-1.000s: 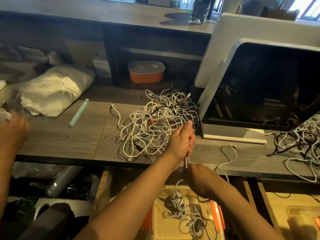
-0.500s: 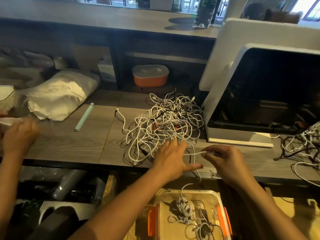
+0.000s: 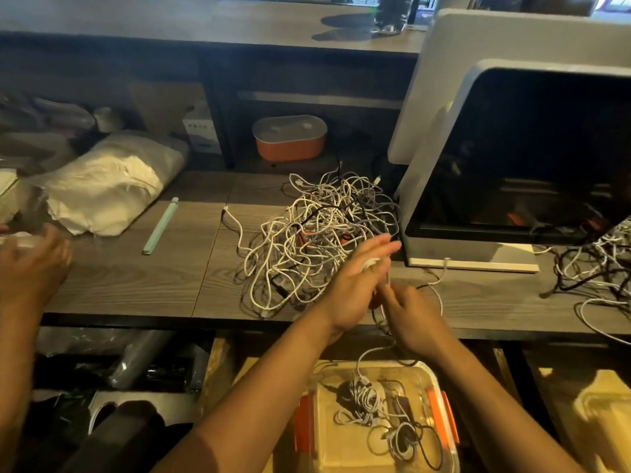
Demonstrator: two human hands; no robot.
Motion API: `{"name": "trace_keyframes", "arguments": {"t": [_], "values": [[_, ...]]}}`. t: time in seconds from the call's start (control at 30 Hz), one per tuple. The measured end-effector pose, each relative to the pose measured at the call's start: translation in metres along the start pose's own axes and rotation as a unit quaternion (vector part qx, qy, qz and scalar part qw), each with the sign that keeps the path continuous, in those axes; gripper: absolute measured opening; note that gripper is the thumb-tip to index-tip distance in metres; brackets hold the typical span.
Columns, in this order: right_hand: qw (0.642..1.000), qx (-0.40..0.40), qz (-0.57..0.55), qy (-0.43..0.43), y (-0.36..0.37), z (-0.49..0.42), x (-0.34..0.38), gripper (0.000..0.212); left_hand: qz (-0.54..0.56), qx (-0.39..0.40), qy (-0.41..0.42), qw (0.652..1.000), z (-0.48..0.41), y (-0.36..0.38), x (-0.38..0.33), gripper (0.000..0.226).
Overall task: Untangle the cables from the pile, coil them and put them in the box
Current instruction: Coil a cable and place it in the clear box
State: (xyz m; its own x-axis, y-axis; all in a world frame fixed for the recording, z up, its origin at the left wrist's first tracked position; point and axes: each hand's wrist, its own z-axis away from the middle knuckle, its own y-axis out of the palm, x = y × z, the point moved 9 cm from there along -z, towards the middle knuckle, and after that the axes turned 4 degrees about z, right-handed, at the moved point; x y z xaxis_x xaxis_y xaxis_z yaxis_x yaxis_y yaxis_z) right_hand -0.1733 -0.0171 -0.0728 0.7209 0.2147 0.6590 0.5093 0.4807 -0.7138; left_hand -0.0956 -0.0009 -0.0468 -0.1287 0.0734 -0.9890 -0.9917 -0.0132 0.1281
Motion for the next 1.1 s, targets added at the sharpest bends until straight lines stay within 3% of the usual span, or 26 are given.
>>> {"name": "trace_keyframes", "arguments": {"t": [0.07,0.17,0.23,0.3,0.37,0.43,0.53,0.67,0.73,0.8,0.9,1.0,1.1], "values": [[0.999,0.032,0.011,-0.012,0.016,0.006,0.009,0.035,0.027,-0.01,0.02,0.999,-0.005,0.003,-0.014,0.033],[0.998,0.056,0.024,-0.034,0.03,0.011,0.023,0.025,0.059,-0.121,0.066,0.989,-0.01,-0.007,-0.029,0.023],[0.997,0.057,0.029,-0.041,0.03,0.013,0.029,0.021,-0.089,-0.174,0.11,0.974,-0.013,-0.016,-0.039,0.026],[0.997,0.06,0.024,-0.038,0.027,0.015,0.029,0.021,-0.322,-0.172,0.124,0.923,-0.018,-0.019,-0.042,0.029],[0.998,0.05,0.032,-0.037,0.018,0.015,0.028,0.02,-0.496,-0.164,0.086,0.849,-0.023,-0.026,-0.034,0.027],[0.998,0.04,0.037,-0.044,0.005,0.014,0.027,0.017,-0.562,-0.136,0.023,0.816,-0.028,-0.034,-0.018,0.025],[0.998,0.037,0.03,-0.048,-0.011,0.013,0.024,0.01,-0.554,-0.079,-0.024,0.829,-0.026,-0.035,0.001,0.027],[0.999,0.005,0.009,-0.049,-0.033,0.013,0.016,0.017,-0.487,-0.008,-0.054,0.872,-0.015,-0.027,0.009,0.04],[0.998,-0.027,-0.008,-0.049,-0.046,0.014,0.016,0.019,-0.501,0.035,-0.048,0.863,-0.006,-0.017,0.01,0.046],[0.998,-0.048,-0.029,-0.043,-0.058,0.015,0.014,0.021,-0.551,0.058,-0.025,0.832,0.001,-0.008,0.009,0.05],[0.998,-0.049,-0.02,-0.041,-0.069,0.013,0.014,0.017,-0.596,0.057,0.015,0.801,0.005,-0.007,0.008,0.026],[0.998,-0.043,0.015,-0.046,-0.071,0.011,0.015,0.01,-0.578,0.068,0.002,0.813,0.008,-0.007,0.014,0.017],[0.998,-0.053,0.011,-0.039,-0.068,0.006,0.01,0.007,-0.535,0.076,-0.063,0.839,0.007,-0.013,0.027,0.025]]}}
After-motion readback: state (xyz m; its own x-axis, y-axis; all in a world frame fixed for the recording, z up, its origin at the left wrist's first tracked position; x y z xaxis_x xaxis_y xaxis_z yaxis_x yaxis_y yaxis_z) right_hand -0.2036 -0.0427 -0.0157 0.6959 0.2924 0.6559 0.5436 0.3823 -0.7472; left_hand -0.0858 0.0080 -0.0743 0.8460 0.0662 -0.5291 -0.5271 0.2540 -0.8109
